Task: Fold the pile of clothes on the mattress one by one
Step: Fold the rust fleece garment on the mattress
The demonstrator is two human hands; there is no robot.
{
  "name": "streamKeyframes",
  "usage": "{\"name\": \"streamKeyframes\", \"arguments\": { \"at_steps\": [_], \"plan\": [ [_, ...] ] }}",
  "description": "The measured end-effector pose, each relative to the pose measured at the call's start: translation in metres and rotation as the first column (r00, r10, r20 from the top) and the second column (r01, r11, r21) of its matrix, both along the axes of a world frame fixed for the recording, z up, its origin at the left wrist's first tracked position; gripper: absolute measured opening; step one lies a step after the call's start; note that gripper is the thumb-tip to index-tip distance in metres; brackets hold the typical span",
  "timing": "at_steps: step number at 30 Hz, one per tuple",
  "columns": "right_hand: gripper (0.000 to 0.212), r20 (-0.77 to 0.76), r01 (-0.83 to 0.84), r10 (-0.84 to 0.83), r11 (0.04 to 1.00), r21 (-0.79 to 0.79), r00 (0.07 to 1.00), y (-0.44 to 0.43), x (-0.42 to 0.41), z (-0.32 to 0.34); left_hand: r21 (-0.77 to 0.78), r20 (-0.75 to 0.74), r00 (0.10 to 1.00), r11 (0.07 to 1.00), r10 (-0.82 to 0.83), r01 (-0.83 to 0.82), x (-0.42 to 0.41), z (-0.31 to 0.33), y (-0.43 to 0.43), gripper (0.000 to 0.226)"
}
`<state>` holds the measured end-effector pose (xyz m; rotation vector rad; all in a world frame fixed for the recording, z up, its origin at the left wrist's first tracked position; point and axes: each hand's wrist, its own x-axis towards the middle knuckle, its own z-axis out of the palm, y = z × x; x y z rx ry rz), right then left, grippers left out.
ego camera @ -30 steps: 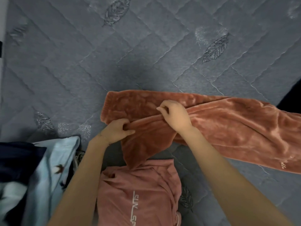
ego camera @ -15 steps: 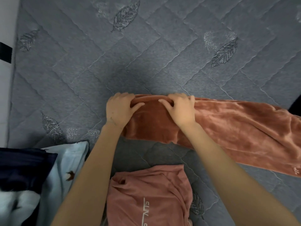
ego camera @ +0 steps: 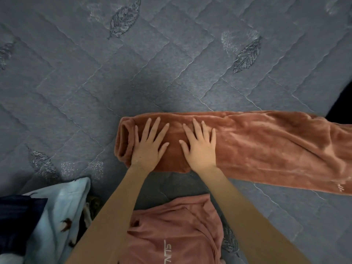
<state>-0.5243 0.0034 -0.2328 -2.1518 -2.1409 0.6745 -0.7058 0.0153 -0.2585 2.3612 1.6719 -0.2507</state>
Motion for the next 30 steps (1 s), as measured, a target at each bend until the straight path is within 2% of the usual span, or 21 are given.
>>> {"name": "streamKeyframes", "arguments": {
  "at_steps": [3, 5, 7, 10, 13, 17, 25, 30],
  "plan": [
    [0.069, 0.048, -0.089, 0.095, 0.989, -0.116, 0.994, -0.002, 0.007, -0.004, -0.002, -0.050, 0.999, 1.000, -0.008, 0.008, -0.003, -0.001, 0.007, 0.062],
    [0.065, 0.046, -0.101, 0.110, 0.982, -0.160, 0.993, -0.001, 0.013, 0.000, -0.004, -0.057, 0.998, 1.000, 0.024, -0.024, 0.001, 0.004, 0.007, 0.062],
    [0.062, 0.034, -0.046, 0.052, 0.985, -0.167, 0.998, -0.002, 0.023, 0.009, -0.022, -0.035, 0.995, 0.995, 0.098, -0.098, 0.011, 0.015, 0.004, 0.058],
    [0.062, 0.021, 0.125, -0.123, 0.981, -0.147, 0.992, -0.010, 0.050, 0.026, -0.025, 0.025, 0.979, 0.979, 0.201, -0.201, 0.036, 0.036, -0.001, 0.056],
    [0.063, 0.027, 0.220, -0.218, 0.969, -0.108, 0.976, -0.018, 0.084, 0.044, 0.042, 0.140, 0.985, 0.993, 0.104, -0.111, 0.069, 0.055, -0.004, 0.052],
    [0.063, 0.050, 0.275, -0.272, 0.961, -0.042, 0.961, -0.028, 0.137, 0.066, 0.037, 0.135, 0.991, 0.999, -0.019, 0.014, 0.131, 0.072, -0.006, 0.057],
    [0.064, 0.015, 0.378, -0.380, 0.923, 0.069, 0.925, -0.054, 0.257, 0.078, 0.038, 0.114, 0.991, 0.997, -0.070, 0.066, 0.253, 0.086, -0.027, 0.063],
    [0.064, 0.016, 0.309, -0.311, 0.947, 0.090, 0.950, -0.057, 0.337, 0.081, 0.082, 0.111, 0.992, 0.995, -0.062, 0.053, 0.330, 0.084, -0.048, 0.062]
  ]
}}
